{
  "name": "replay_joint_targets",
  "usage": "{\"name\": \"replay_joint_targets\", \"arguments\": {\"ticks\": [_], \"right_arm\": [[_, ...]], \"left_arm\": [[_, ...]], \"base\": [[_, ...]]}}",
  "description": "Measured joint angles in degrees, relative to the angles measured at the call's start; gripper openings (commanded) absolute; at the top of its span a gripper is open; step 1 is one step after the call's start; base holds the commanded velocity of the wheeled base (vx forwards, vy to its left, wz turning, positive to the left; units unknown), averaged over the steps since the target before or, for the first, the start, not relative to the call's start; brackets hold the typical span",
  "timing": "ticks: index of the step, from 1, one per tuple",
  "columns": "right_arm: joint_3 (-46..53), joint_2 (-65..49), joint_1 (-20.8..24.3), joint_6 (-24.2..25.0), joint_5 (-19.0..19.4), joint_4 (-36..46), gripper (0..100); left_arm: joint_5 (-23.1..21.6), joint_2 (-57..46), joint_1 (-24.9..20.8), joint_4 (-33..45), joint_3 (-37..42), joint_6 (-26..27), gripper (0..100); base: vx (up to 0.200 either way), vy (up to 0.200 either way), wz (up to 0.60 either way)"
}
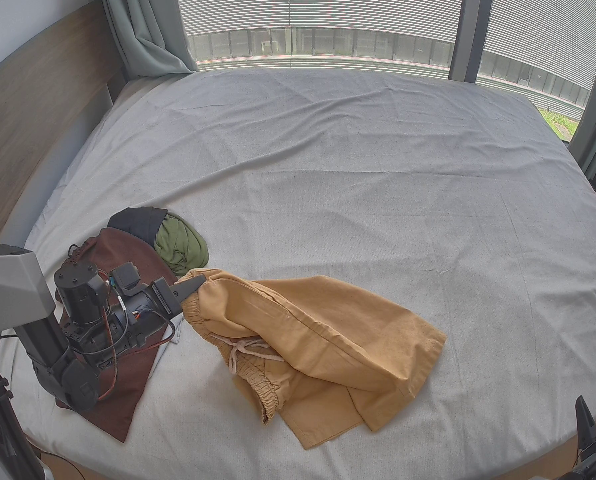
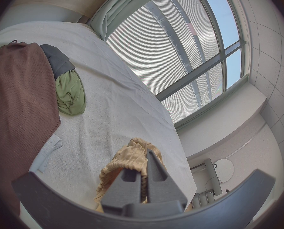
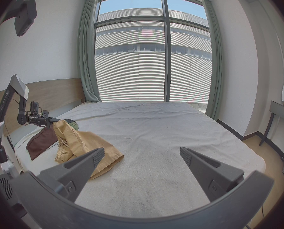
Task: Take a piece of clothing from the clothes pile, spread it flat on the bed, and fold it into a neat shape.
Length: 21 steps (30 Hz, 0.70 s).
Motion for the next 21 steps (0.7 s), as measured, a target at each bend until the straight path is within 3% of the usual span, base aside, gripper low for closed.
{"name": "replay_joint_targets", "arguments": {"ticks": [15,21], "right_arm": [[0.0,0.0,0.0,-1.0,0.6,-0.5,100],[-2.4,0.0,0.0,-1.0,0.7,-4.5,100]], "left_arm": [[0.2,-0.1,0.2,0.0,0.1,0.1,0],[0.2,-0.1,0.2,0.0,0.0,0.1,0]], "base": [[0.0,0.0,0.0],[0.0,0.0,0.0]]}}
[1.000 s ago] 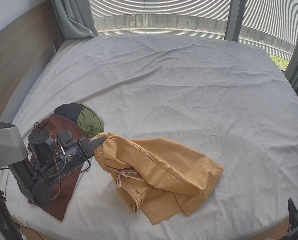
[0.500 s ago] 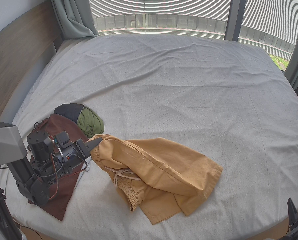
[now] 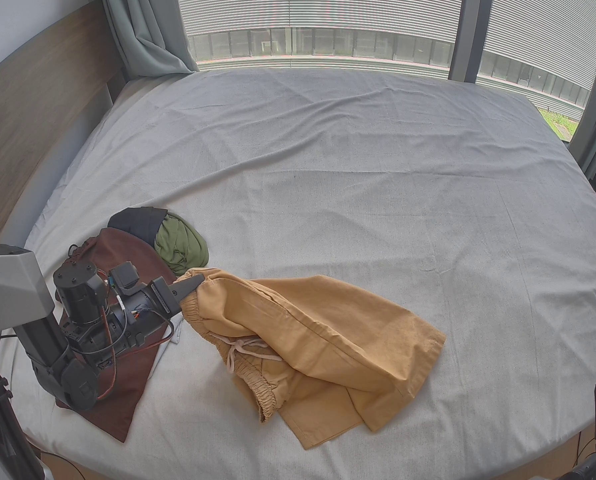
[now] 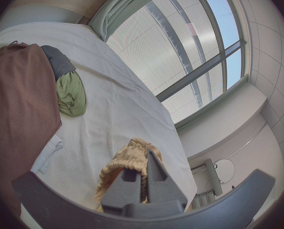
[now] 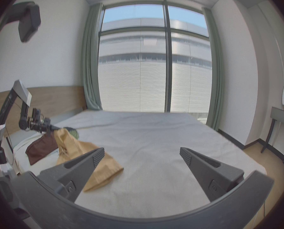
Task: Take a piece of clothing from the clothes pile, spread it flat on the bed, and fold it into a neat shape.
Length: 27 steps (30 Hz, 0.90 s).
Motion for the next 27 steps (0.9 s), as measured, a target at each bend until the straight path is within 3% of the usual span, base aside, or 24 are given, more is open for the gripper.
{"name": "replay_joint_targets", "arguments": {"ticks": [5,15,27], "right_arm": [[-3.3,2.2,0.5,0.0,1.8,-0.7,100],[-7.1,17.7,4.3,0.0,5.1,-1.1,100],[-11.6,37.5,7.5,0.0,15.1,-1.3,100]], "left_arm": [[0.0,0.0,0.0,0.0,0.0,0.0,0],[0.0,-0.1,-0.2,0.0,0.1,0.1,0],[0.0,-0.1,-0.3,0.0,0.1,0.9,0]], "base": [[0.0,0.0,0.0],[0.0,0.0,0.0],[0.0,0.0,0.0]]}}
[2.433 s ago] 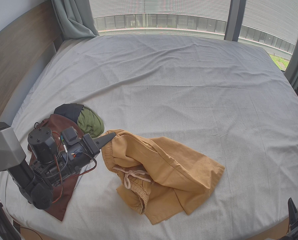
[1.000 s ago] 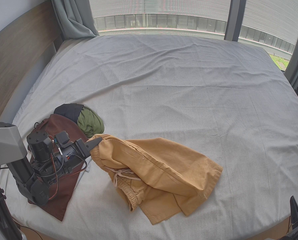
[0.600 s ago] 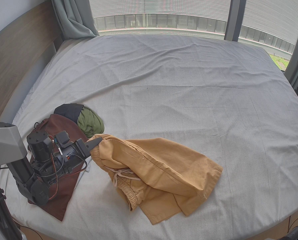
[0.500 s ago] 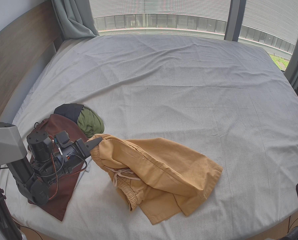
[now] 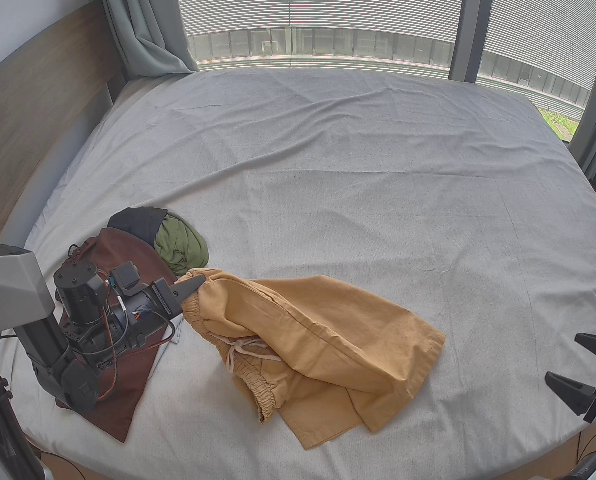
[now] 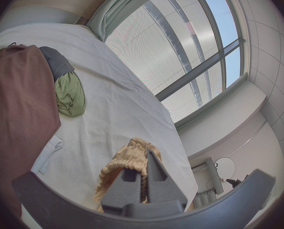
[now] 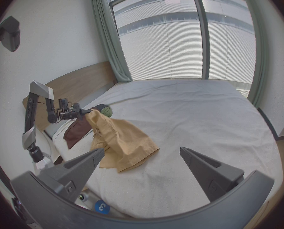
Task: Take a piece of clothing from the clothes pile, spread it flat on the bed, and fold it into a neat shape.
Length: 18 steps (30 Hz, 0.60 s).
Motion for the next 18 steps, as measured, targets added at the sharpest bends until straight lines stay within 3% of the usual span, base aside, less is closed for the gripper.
{"name": "replay_joint_targets", "arguments": {"ticks": [5,9,18], "right_arm": [[-1.5,6.8,3.5,0.1,2.4,-0.1,100],[-2.1,11.5,5.8,0.1,6.4,-0.2,100],[-3.9,20.5,7.7,0.0,10.7,-3.0,100]], "left_arm": [[0.0,0.0,0.0,0.0,0.0,0.2,0],[0.0,0.0,-0.1,0.0,0.0,0.3,0],[0.0,-0.7,-0.2,0.0,0.1,0.4,0]], "base": [[0.0,0.0,0.0],[0.0,0.0,0.0],[0.0,0.0,0.0]]}}
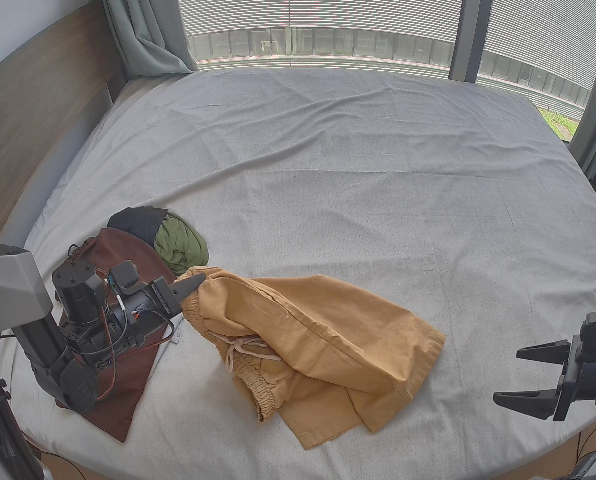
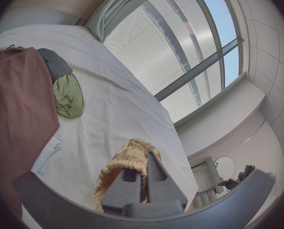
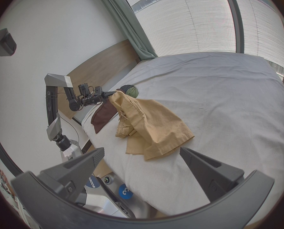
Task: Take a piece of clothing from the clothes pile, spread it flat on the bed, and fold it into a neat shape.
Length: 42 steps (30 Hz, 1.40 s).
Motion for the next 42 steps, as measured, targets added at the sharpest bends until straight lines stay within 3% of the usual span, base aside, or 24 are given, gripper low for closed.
{"name": "replay_joint_targets", "arguments": {"ticks": [13,19,29,42], "right_arm": [[3.3,15.1,-0.3,1.9,7.3,-17.7,100],[5.6,21.7,-0.9,2.2,7.7,-24.1,100],[6.5,30.8,-1.0,2.6,8.3,-26.8,100],[7.9,42.2,-0.7,6.0,8.9,-37.5,100]], "left_arm": [[0.0,-0.6,-0.2,0.0,0.3,0.0,0],[0.0,-0.6,-0.2,0.0,0.1,0.0,0],[0.0,-0.6,0.4,0.0,-0.2,-0.1,0],[0.0,-0.6,0.7,0.0,-0.3,-0.1,0]], "base": [[0.0,0.0,0.0],[0.0,0.0,0.0],[0.0,0.0,0.0],[0.0,0.0,0.0]]}}
